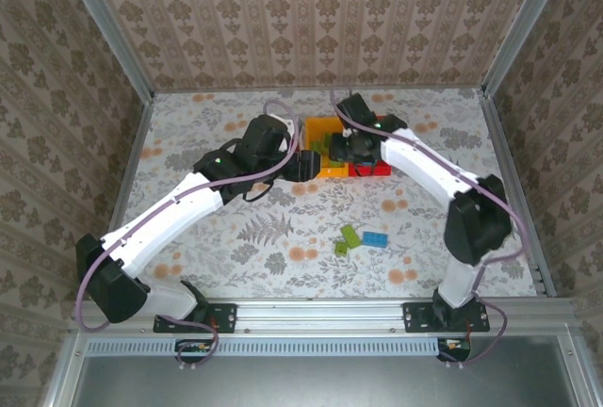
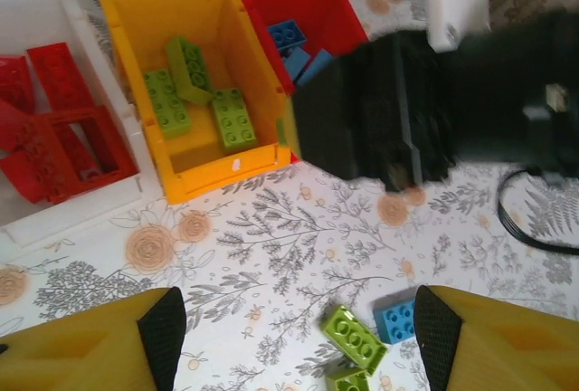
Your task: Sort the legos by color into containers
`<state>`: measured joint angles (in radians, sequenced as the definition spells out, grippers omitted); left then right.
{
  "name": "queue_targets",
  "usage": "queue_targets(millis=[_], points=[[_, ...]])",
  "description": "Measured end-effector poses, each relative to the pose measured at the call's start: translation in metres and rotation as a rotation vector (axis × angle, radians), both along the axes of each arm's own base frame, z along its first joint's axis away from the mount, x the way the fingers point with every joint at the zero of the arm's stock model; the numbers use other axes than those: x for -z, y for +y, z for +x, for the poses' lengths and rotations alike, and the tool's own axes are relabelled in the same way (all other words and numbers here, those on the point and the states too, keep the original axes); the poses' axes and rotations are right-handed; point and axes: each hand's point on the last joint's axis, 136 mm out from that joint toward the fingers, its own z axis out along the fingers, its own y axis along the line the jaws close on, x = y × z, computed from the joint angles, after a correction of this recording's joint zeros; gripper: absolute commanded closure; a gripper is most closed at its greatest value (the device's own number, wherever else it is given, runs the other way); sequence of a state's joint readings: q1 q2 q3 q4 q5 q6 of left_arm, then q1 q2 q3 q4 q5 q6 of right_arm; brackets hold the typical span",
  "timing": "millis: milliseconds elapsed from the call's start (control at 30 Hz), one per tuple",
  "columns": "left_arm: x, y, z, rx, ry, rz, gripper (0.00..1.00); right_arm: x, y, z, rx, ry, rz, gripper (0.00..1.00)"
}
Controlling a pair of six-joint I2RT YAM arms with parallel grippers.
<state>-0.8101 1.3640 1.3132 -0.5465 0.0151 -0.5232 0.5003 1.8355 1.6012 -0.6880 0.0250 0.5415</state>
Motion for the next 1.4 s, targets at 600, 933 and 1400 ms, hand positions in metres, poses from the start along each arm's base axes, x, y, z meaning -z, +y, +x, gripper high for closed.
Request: queue_targets(millis=[600,933,1400], points=[[-0.002,0.017,-0.006,-0.039,-0.013,0.017,0.3,0.057,0.027,0.051,-0.04,0.083,-0.152,0.72],[0.013,0.019,-0.014,-0.016,0.033,0.042,0.3,0.074,0.025,0.042,-0.038,0.139,-0.17,0.41],[0.038,0.002,-0.029,0.113,0.074,0.095,0.27,-0.002,-0.016,-0.021,0.0,0.026,-0.104,0.35]])
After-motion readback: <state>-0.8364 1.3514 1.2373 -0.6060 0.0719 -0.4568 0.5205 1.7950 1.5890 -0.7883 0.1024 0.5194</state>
